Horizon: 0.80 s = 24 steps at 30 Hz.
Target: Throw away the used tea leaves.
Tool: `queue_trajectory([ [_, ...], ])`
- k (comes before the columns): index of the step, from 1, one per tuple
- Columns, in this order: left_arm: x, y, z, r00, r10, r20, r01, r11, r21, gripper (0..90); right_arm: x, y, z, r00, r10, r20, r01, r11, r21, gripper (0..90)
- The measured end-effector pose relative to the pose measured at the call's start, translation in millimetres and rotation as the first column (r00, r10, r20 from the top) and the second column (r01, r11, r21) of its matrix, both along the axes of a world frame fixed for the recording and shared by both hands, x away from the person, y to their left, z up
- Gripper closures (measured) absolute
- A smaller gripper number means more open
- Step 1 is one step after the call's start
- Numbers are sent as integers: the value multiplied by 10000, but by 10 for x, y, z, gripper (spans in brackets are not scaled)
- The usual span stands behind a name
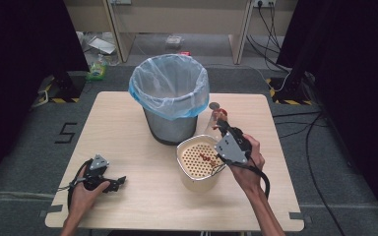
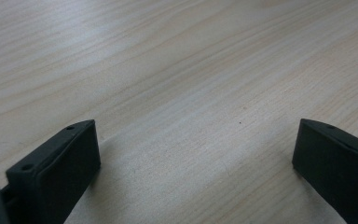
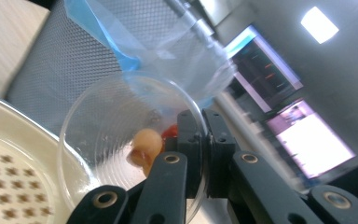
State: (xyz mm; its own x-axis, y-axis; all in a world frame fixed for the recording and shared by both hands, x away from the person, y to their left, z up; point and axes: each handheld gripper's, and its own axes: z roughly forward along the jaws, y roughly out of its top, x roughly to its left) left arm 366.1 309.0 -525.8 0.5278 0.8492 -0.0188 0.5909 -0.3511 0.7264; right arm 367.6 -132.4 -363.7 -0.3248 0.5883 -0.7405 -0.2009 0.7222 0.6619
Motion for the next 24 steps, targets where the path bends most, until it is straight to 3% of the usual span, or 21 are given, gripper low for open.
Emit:
queue_trajectory([
  [2,0,0,0,10000,1,2,-1,10000,2,0,-38,8,-8,9999,92,105,-92,9999,51,873],
  [6,0,-1,0,10000,1,4,-1,10000,-4,0,-99,62,-64,9975,67,703,-45,9995,-315,874],
  [9,0,-1,0,10000,2,3,-2,10000,-6,0,-189,123,-71,9920,215,1246,-205,9997,-94,874],
  [13,-2,-2,0,10000,2,18,-2,10000,4,0,-227,227,-167,9847,167,1733,-97,9991,-409,874],
  [18,-1,-1,0,10000,2,8,-2,10000,0,0,-287,297,-228,9793,252,2009,-170,9989,-427,875],
  [20,-1,-1,0,10000,2,5,-2,10000,0,0,-299,294,-229,9730,171,2300,-68,9989,-457,875],
  [24,0,-1,0,10000,2,4,-2,10000,-4,0,-234,290,-287,9746,-63,2239,161,9990,-423,875],
])
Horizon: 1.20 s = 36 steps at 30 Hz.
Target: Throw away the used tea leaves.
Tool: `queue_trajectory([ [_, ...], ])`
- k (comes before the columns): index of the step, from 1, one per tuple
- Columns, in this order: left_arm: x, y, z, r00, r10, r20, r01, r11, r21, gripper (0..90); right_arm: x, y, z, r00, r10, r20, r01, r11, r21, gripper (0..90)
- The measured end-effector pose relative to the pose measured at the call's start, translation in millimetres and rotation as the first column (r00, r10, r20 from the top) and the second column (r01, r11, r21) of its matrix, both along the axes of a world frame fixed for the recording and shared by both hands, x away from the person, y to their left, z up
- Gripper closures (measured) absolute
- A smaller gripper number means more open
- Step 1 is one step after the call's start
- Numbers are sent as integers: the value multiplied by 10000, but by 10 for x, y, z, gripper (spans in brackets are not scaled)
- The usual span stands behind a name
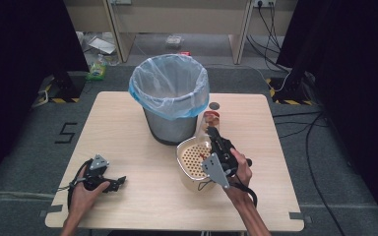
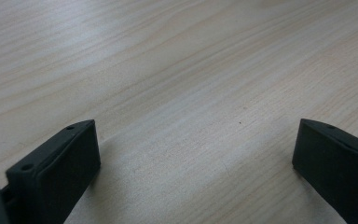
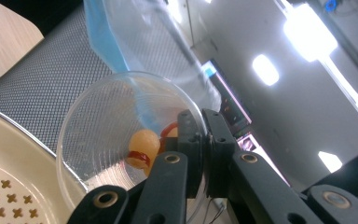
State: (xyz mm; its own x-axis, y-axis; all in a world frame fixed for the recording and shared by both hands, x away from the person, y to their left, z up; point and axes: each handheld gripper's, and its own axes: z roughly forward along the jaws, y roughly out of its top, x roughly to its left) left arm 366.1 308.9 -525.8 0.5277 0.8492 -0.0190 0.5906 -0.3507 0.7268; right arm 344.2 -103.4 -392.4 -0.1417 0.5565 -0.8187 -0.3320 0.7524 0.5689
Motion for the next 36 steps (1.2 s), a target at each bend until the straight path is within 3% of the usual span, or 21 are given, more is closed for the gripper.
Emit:
queue_trajectory([
  [7,-1,-1,0,10000,-2,8,2,10000,9,0,-115,75,-59,9959,-17,905,82,9975,-709,875],
  [9,0,0,0,10000,-1,-1,1,10000,2,0,-88,92,-95,9947,-169,1014,288,9926,-1180,875],
  [11,0,0,0,10000,0,-2,0,10000,2,0,-58,96,-128,9951,-288,948,394,9930,-1115,875],
  [16,1,1,1,10000,-7,-10,7,10000,9,0,-61,133,-97,9912,-306,1291,453,9926,-1130,875],
  [18,0,0,0,10000,0,0,0,10000,3,0,-81,169,-91,9886,-213,1493,424,9894,-1392,875],
  [21,0,1,1,10000,-7,-6,7,10000,15,0,-46,180,-144,9899,-296,1385,510,9868,-1538,875],
  [27,2,2,1,10000,-11,-19,11,10000,9,0,-78,180,-70,9862,-328,1623,614,9827,-1745,874],
  [30,-1,-1,0,10000,3,2,-3,10000,3,0,-102,180,-97,9796,-192,1999,586,9793,-1936,875],
  [31,0,0,0,10000,2,-1,-2,10000,-1,0,-65,190,-133,9844,-307,1731,672,9756,-2089,875],
  [32,1,1,1,10000,-7,-13,7,10000,5,0,-47,192,-172,9862,-352,1615,665,9790,-1929,875],
  [36,1,1,1,10000,-7,-13,7,10000,11,0,-80,218,-144,9811,-244,1919,644,9767,-2048,875],
])
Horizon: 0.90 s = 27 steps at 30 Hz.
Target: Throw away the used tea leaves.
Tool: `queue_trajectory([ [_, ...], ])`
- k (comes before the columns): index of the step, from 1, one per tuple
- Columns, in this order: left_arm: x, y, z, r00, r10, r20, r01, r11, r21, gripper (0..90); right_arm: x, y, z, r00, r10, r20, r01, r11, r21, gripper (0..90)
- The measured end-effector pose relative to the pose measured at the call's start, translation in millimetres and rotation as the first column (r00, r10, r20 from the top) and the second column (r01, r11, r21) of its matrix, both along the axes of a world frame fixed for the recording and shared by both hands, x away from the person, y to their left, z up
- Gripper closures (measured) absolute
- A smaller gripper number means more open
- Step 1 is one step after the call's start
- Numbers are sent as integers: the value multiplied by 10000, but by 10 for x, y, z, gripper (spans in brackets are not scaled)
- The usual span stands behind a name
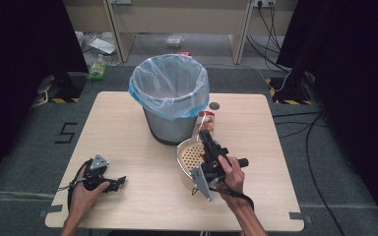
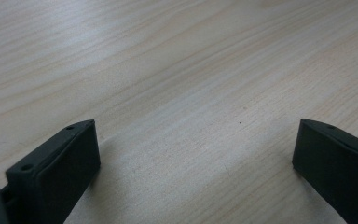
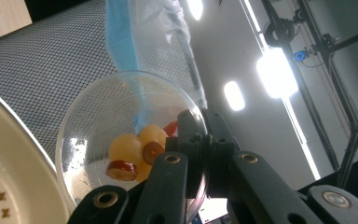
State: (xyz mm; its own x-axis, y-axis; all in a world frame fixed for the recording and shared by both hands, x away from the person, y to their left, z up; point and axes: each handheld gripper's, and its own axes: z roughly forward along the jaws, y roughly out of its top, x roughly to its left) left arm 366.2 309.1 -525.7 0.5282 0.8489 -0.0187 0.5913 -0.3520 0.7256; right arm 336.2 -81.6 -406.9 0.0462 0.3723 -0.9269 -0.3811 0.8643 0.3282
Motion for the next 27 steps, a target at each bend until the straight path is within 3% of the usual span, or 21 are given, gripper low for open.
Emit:
queue_trajectory([
  [2,1,1,0,10000,-5,8,5,10000,15,0,7,-7,3,10000,-34,-34,34,10000,75,875],
  [4,3,2,0,10000,-11,-6,11,10000,2,0,-29,6,16,9993,69,364,-62,9998,-202,876],
  [6,0,0,0,10000,2,1,-2,10000,-4,0,29,4,-22,9998,-136,-121,134,9998,-173,876],
  [7,0,0,0,10000,-1,4,1,10000,4,0,20,6,-36,9999,-101,-125,99,9999,-133,876],
  [19,1,1,0,10000,-4,-4,4,10000,2,0,-11,26,-33,9967,-114,804,176,9969,-770,876],
  [23,1,1,0,10000,-2,-5,2,10000,-3,0,4,23,-60,9959,-161,885,244,9953,-940,876],
  [24,1,1,0,10000,-5,-7,5,10000,0,0,17,19,-65,9971,-201,732,262,9961,-840,876],
  [27,3,3,0,10000,-12,-6,12,10000,4,0,6,14,-40,9951,-117,982,203,9960,-872,876],
])
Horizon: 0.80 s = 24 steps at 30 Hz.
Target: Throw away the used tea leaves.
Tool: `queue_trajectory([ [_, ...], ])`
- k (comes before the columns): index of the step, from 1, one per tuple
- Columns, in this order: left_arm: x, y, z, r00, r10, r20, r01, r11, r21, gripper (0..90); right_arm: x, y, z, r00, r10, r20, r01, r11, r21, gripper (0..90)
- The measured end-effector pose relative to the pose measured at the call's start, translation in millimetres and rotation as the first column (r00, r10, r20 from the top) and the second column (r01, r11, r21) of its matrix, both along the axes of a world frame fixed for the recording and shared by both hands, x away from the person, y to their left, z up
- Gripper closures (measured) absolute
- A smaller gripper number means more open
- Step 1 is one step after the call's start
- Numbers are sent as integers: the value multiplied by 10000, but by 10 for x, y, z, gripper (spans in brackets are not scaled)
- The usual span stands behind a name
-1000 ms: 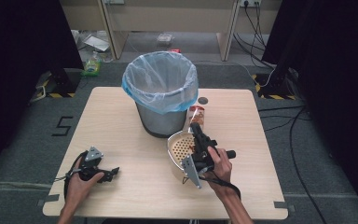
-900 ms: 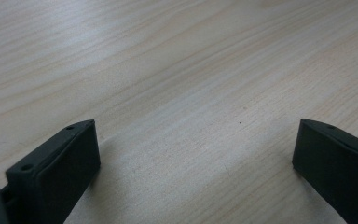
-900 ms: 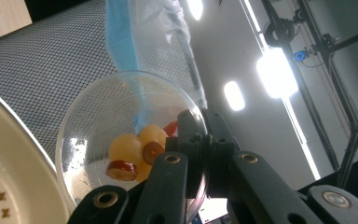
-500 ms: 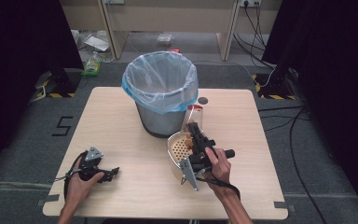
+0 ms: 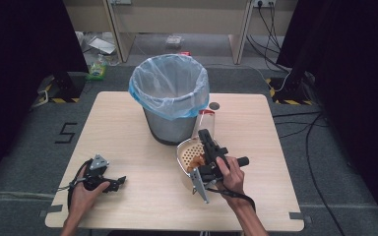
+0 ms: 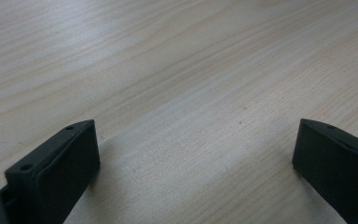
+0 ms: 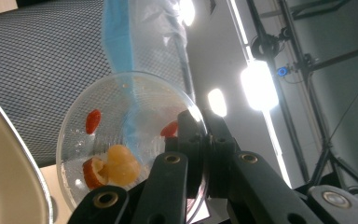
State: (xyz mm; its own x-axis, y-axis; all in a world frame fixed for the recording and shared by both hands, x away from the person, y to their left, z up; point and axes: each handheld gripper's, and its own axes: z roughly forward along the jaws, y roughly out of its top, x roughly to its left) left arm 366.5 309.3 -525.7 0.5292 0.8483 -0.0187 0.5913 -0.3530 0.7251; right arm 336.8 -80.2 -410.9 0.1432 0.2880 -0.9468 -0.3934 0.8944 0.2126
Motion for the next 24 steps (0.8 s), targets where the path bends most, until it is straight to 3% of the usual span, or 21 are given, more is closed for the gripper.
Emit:
queue_trajectory([
  [3,-1,-1,0,10000,2,5,-2,10000,3,0,3,-2,-1,9996,-59,265,64,9998,-186,876],
  [4,0,0,0,10000,2,1,-2,10000,-1,0,40,-7,-25,9997,-223,24,224,9997,-128,876],
  [5,0,0,0,10000,1,0,-1,10000,-1,0,23,-5,-32,9999,-140,61,140,9998,-104,876],
  [6,0,0,0,10000,2,1,-2,10000,0,0,-4,11,-34,9994,9,350,2,9995,-316,876],
  [7,0,0,0,10000,2,2,-2,10000,2,0,10,22,-35,9997,-88,236,98,9990,-432,876],
  [12,1,1,0,10000,-2,-5,2,10000,-2,0,18,4,2,9990,-72,432,86,9995,-318,876],
  [15,-2,-2,0,10000,11,5,-11,10000,-6,0,44,-35,25,9996,-184,199,185,9998,-50,876],
  [17,0,0,0,10000,0,0,0,10000,3,0,60,-67,85,9993,-135,-335,153,9983,558,876],
  [19,-4,-4,0,10000,23,18,-23,10000,-15,0,113,-121,158,9915,32,-1297,182,9865,1630,875],
  [21,-1,-1,0,10000,2,7,-2,10000,6,0,164,-191,221,9787,314,-2027,231,9651,2610,874],
  [24,-2,-2,0,10000,11,1,-11,10000,-4,0,230,-289,283,9572,629,-2825,448,9322,3591,874],
])
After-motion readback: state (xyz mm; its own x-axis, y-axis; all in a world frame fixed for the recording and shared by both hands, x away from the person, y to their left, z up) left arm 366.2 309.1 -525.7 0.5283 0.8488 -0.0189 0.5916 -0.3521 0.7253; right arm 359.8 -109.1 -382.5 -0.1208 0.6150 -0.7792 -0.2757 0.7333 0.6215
